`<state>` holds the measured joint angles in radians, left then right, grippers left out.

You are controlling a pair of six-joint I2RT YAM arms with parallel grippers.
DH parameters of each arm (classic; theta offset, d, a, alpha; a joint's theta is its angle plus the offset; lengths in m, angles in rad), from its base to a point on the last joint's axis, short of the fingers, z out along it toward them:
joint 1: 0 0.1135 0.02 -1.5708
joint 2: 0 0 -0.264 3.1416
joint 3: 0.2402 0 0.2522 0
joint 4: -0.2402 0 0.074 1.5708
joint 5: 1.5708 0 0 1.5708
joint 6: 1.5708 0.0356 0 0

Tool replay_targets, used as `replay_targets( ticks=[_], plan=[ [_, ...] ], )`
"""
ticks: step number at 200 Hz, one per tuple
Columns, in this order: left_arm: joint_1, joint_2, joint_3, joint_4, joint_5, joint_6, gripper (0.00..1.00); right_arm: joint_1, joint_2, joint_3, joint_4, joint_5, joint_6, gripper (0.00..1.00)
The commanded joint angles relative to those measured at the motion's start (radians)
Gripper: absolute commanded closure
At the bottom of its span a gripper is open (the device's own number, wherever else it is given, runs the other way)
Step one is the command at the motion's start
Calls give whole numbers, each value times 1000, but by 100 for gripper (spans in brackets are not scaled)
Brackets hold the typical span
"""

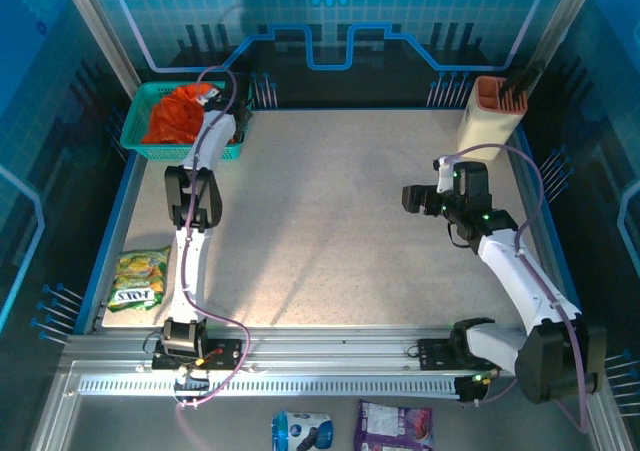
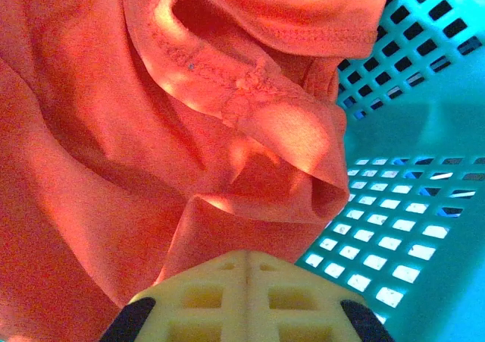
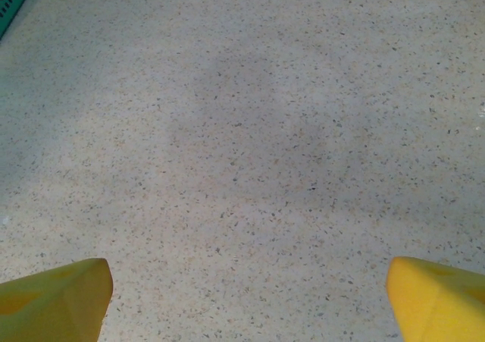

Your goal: Fold the inside-out t-shirt

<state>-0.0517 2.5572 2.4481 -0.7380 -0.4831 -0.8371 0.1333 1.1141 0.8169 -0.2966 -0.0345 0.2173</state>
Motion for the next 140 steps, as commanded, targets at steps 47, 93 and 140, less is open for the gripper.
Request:
replay_targets(
  ticks=[47,93,140],
  plan=[
    [-28,-230,-103,151,-43,145,100,18,-63,1,-45,10,-23,6],
    [-39,-253,-52,109,-101,195,75,18,-69,1,-43,5,-22,6],
    [-48,-45,249,-44,-168,220,41,22,-49,-1,-30,-4,-25,6]
  ],
)
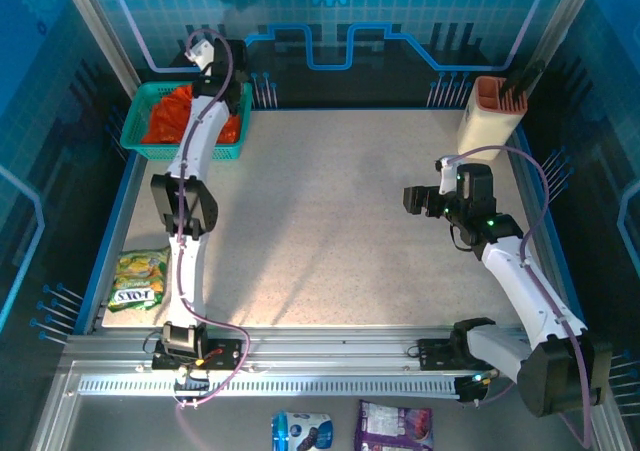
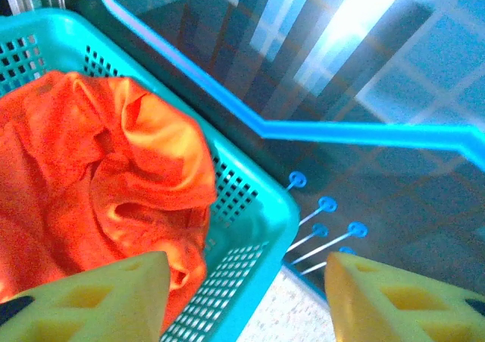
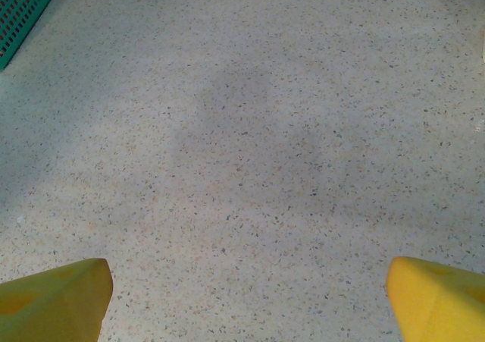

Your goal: Fold the inside-out t-shirt

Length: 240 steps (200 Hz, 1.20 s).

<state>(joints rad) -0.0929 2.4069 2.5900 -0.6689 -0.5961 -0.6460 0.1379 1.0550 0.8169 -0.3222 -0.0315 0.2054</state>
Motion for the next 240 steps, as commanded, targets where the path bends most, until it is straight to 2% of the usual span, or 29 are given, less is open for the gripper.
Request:
replay_targets(
  ticks=[1,61,99,180,216,240],
  plan=[
    [-7,109,109,-113,-55,29,40,18,11,-2,-5,-7,-14,6],
    [-4,176,49,-79,-92,-19,38,22,21,-13,2,-45,0,6],
    [9,220,50,-60,-103,-95,32,32,7,-22,-11,-63,5,6],
    [51,300,50,-55,-3,-269,30,43,8,-30,-11,-71,4,6],
    [64,315,48,-43,38,-292,44,47,7,-32,-15,-69,3,6],
    [71,311,45,-28,65,-288,62,51,-1,-36,-17,-65,6,6]
  ],
)
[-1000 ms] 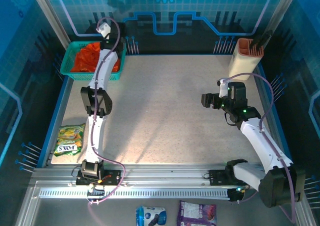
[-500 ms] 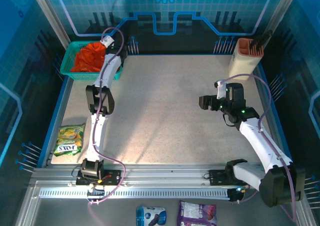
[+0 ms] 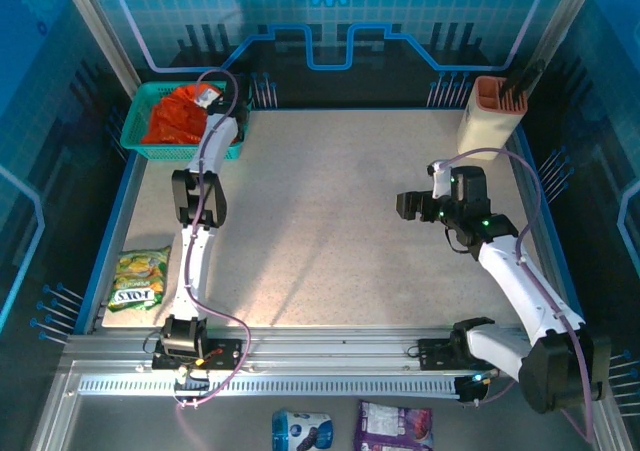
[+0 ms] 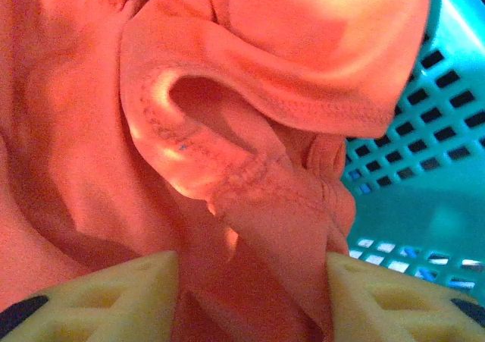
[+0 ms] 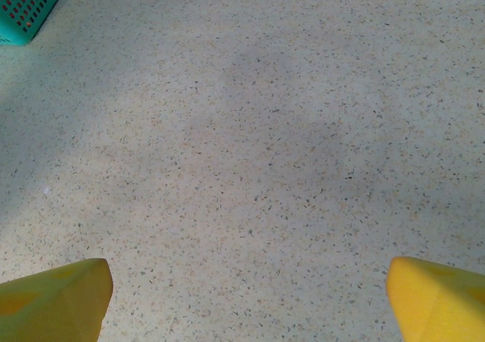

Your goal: Fold the inside-out t-shirt

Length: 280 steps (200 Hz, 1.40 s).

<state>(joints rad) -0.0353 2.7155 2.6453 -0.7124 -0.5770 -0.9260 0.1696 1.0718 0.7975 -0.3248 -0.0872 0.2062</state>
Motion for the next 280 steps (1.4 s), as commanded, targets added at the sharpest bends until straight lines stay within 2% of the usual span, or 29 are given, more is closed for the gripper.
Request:
replay_targets(
  ticks=[1,21,47,87,123,171,212,239,280],
  plan=[
    [14,3,-10,17,46,-7,63,19,-19,-18,-15,-9,5,6],
    [14,-14,-13,45,62,24,82,24,-26,-19,-17,-4,7,6],
    [12,-81,-69,109,78,51,100,28,-38,-21,-19,-1,10,6],
    [-11,-219,-185,209,68,90,100,31,-66,-16,-41,6,9,6],
    [-47,-325,-214,259,34,172,100,38,-110,-4,-80,17,9,6],
    [-81,-485,-239,328,58,298,100,41,-172,9,-126,37,2,6],
    [-127,-615,-225,361,216,453,100,44,-195,32,-150,60,16,6],
    [-175,-678,-164,319,355,561,100,44,-201,58,-171,80,22,7],
    [-320,-783,-140,231,493,718,100,44,-208,116,-206,104,16,7]
  ],
)
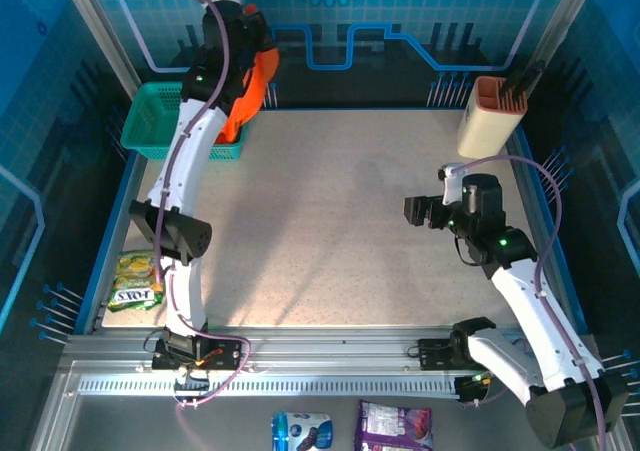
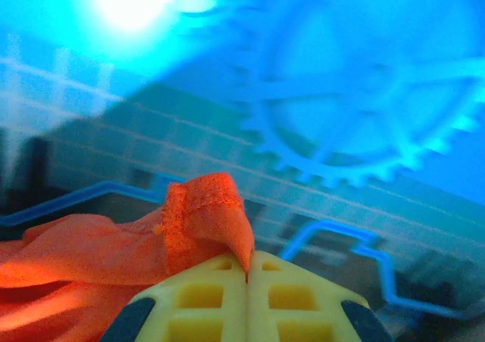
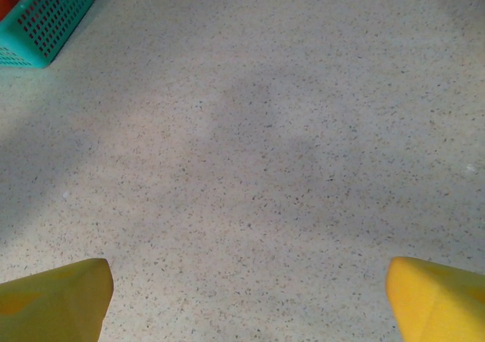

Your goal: Fold the inside-out t-shirt

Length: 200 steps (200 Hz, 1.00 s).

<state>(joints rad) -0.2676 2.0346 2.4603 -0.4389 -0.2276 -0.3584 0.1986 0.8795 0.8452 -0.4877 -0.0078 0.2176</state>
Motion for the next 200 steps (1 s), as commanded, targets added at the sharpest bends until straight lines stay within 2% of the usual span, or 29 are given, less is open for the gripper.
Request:
replay_targets(
  ticks=[1,44,61,84,95,114,134,172,200],
  plan=[
    [-93,-104,46,-44,145,154,100,15,-16,69,-45,26,6,7],
    [-275,-163,-40,-110,204,197,100,15,-19,103,-69,55,-1,7],
    [-338,-172,-174,-76,208,163,100,15,-19,104,-69,60,-1,7],
    [-395,-154,-351,-15,271,66,98,15,-10,92,-68,68,13,7],
    [-407,-146,-434,18,334,-9,92,15,0,94,-80,83,27,7],
    [-422,-162,-613,115,419,-126,69,15,18,99,-111,91,48,6],
    [-431,-205,-777,213,442,-191,54,14,44,97,-124,44,74,6],
    [-420,-329,-1022,247,358,-188,48,20,153,87,-85,-128,126,19],
    [-362,-396,-1155,205,273,-215,47,99,270,105,-78,-81,131,29]
  ],
)
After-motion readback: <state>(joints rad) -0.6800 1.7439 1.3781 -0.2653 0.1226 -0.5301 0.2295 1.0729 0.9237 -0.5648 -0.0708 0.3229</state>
